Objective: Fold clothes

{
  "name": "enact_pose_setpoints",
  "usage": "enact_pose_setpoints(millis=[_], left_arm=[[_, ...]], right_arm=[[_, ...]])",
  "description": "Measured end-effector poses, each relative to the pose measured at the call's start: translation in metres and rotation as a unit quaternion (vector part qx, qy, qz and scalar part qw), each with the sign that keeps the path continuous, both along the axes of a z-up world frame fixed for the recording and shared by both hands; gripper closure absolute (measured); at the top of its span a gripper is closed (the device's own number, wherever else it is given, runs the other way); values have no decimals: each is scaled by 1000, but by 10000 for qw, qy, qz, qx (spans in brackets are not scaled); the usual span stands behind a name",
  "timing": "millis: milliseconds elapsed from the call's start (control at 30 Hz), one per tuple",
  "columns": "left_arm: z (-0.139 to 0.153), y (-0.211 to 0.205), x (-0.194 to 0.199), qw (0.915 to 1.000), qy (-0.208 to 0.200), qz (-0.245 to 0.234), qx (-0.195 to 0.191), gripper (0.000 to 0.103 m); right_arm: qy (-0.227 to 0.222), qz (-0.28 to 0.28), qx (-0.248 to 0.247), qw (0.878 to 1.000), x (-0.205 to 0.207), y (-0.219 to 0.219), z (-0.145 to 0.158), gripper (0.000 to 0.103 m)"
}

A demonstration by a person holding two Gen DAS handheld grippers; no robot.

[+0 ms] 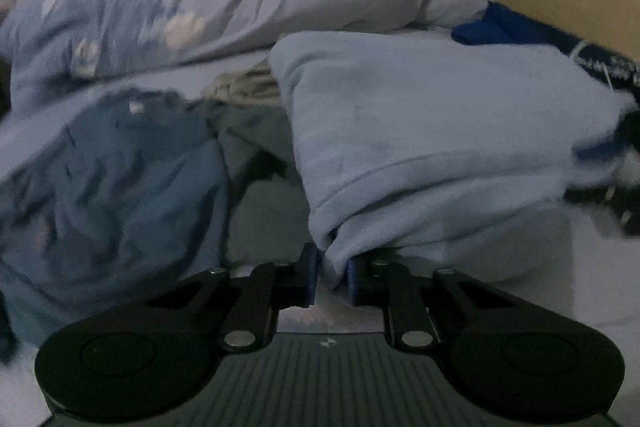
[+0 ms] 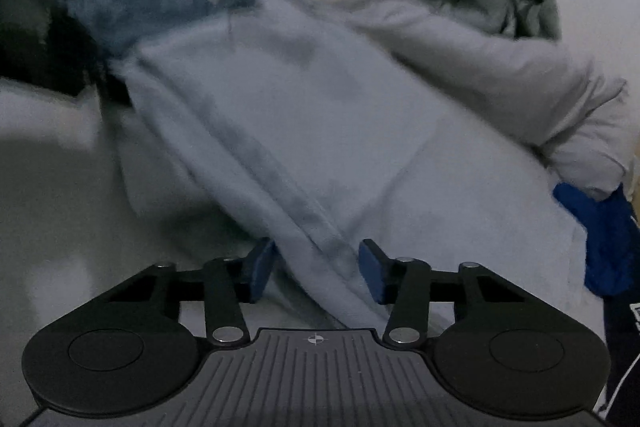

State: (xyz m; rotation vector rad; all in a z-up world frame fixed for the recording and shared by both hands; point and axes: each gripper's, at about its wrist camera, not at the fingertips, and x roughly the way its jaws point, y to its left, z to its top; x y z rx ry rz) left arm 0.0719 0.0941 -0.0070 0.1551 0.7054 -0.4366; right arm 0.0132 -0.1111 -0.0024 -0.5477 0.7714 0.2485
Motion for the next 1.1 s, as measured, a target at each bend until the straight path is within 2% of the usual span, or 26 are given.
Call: enact_pose_setpoints(millis=[67,133,167,233,267,300,400,467,533,633,700,733,800,833,933,1033,1067,1100], left_arm=[[0,5,2,9994,219,60,-278,85],[1,14,4,9962,586,146,-621,77],[2,22,6,9929,742,220,-908,64],[6,38,8,9825,1048,370,-1491,55],[7,46,8,9761,1148,469,-1785,47],[9,53,9,9686,1244,570,-2078,43],[9,58,15,9525,1463,635,-2594,43],[10,57,18,9440,1543,645,-2846,43],[10,59,19,9403,1623,622,-2926,43],[10,65,13,9278,1709,347,-3299,40],[12,70,6,9213,1645,295,-3511,22],[13,72,8,9188,1608,348,-3588,20],[15,76,13,9135,1537,456,-3740,19],[16,76,17,9134,1512,511,-3743,18],[12,66,41,9155,1583,586,-3653,17],[-1,44,66,9208,1838,665,-3375,18],[-6,39,69,9214,1932,689,-3302,25],[-11,31,73,9204,2035,680,-3269,48]], right_arm=[[155,-30,32,9999,-1,-8,-10,74],[264,-109,146,9995,-1,-12,-10,78],[315,-154,210,9992,-2,-15,-9,78],[389,-229,314,9985,-3,-17,-8,79],[401,-253,342,9983,-3,-17,-8,79],[401,-278,362,9982,-5,-16,-8,79],[385,-377,451,9975,-10,-16,-8,78],[387,-445,539,9968,-13,-17,-7,78],[415,-495,641,9958,-17,-19,-6,78],[458,-571,793,9942,-22,-23,-4,78],[472,-588,836,9936,-23,-24,-4,78],[474,-593,845,9935,-24,-24,-4,78],[475,-624,891,9929,-26,-25,-3,77],[478,-646,920,9925,-25,-27,-3,77],[465,-706,991,9915,-27,-28,-3,77],[474,-729,1012,9911,-23,-30,-3,77],[495,-731,1017,9909,-22,-30,-2,77],[523,-730,1023,9907,-21,-31,-2,77]])
